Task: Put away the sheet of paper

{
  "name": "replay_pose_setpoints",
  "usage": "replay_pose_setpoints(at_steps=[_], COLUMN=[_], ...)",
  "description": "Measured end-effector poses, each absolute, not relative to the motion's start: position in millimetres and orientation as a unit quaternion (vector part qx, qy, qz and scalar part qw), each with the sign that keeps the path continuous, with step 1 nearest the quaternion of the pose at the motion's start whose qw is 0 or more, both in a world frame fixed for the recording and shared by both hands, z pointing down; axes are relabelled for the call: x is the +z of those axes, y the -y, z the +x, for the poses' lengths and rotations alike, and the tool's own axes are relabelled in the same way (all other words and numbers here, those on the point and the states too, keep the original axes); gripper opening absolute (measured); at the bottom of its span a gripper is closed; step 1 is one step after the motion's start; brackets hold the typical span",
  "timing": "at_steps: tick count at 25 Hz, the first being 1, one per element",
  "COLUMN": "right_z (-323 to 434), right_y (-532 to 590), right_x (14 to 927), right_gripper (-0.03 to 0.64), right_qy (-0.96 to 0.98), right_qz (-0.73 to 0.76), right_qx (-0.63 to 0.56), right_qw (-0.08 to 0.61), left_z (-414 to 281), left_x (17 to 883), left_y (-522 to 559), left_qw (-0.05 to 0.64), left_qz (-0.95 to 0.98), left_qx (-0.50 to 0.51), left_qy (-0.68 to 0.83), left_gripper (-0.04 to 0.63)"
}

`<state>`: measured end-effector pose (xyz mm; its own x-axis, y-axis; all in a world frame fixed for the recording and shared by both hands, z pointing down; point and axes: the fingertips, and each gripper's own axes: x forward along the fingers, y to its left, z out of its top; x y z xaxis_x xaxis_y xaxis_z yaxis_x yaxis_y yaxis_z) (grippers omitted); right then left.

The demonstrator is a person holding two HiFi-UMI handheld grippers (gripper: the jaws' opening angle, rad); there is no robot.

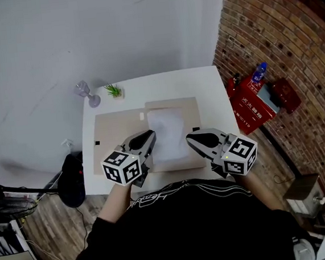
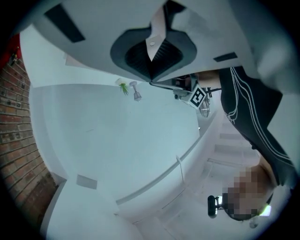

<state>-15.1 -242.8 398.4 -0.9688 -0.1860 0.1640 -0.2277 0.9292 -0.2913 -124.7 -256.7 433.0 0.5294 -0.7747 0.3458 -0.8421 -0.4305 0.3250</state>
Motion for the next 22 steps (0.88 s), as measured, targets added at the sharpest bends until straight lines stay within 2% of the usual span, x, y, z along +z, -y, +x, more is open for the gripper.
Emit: replay_pose_setpoints(at_steps=[6, 13, 22], right_z=[-35.5, -44.3, -48.3], right_y=[225.0, 208.5, 195.9], right_x=[373.7, 352.6, 384.4], right_gripper=[0.002, 0.002, 0.002], right_qy=[0.983, 0.98, 0.97], right_qz=[0.104, 0.093, 0.128], right_qx=[0.145, 0.178, 0.204], right_qw=[0.031, 0.003, 0.03], left_z=[-124.1, -126.4, -133.9], left_x=[384.8, 373.9, 388.3], left_y=[228.0, 207.1, 191.3], left_qw=[0.213, 0.221, 0.214], left_qz=[0.86, 0.872, 0.874], left_qx=[0.029, 0.009, 0.019], left_qy=[0.462, 0.436, 0.435], left_gripper=[0.044, 0.043, 0.038])
